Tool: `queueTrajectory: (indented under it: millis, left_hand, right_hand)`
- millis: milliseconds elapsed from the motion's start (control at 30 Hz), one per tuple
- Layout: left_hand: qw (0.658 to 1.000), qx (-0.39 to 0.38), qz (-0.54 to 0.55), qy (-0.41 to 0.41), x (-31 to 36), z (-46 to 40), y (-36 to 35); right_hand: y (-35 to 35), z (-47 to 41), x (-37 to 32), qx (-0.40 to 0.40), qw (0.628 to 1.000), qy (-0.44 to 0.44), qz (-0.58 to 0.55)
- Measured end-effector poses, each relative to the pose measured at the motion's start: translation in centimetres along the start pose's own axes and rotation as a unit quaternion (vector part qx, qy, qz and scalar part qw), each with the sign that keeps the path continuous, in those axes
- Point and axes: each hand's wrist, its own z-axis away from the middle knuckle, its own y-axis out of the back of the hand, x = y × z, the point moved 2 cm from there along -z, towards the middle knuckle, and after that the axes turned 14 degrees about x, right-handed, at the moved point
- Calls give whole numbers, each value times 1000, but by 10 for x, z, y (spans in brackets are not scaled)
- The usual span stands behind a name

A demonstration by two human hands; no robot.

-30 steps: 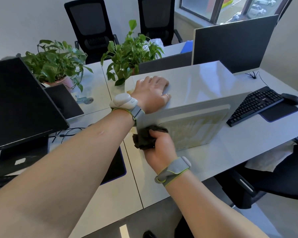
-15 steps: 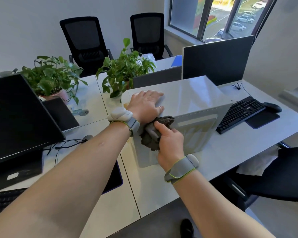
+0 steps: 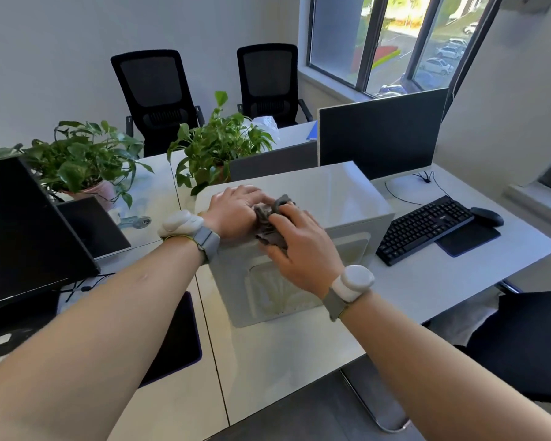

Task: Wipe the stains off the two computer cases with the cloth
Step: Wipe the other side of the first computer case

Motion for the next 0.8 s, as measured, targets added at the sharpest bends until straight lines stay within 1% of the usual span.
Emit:
queueTrajectory:
  millis: [100,167,200,267,367,433,500,567,633,700,733,800]
  left_hand:
    - [999,-36,13,-8,-2,-6,1]
    - [998,-55,32,30,1,-11,3]
    - [997,-40,40,60,3,-12,2]
    - [995,1,11,102,13,-10,-3]
    - [988,60,-67,122,44,-5,-21]
    - [981,102,-84,145,58,-4,-28]
    - [977,123,-89,149,59,-3,-28]
    - [979,121,-81,142,57,-1,-28]
    - [981,115,-83,134,54,-1,-29]
    - [982,109,-87,129,53,-2,-31]
    - [982,108,-87,127,54,-4,-32]
    - [983,106,-87,123,52,-5,-32]
  right_hand:
    - [9,-5,15,-31,997,68,-4]
    - [19,-8,29,-49,995,90,5]
    - [25,-10,39,-53,995,86,8]
    - [36,-10,62,-38,998,54,12]
    - [57,-3,107,27,999,-8,15]
    - [67,1,127,64,996,-47,30]
    - [72,-4,132,76,993,-83,39]
    - [69,-19,131,60,991,-115,44]
    - [59,-38,128,6,991,-133,27]
    - [49,-49,122,-56,993,-105,-1]
    - [45,-51,118,-72,994,-81,-12]
    - [41,-47,107,-77,994,-49,-54]
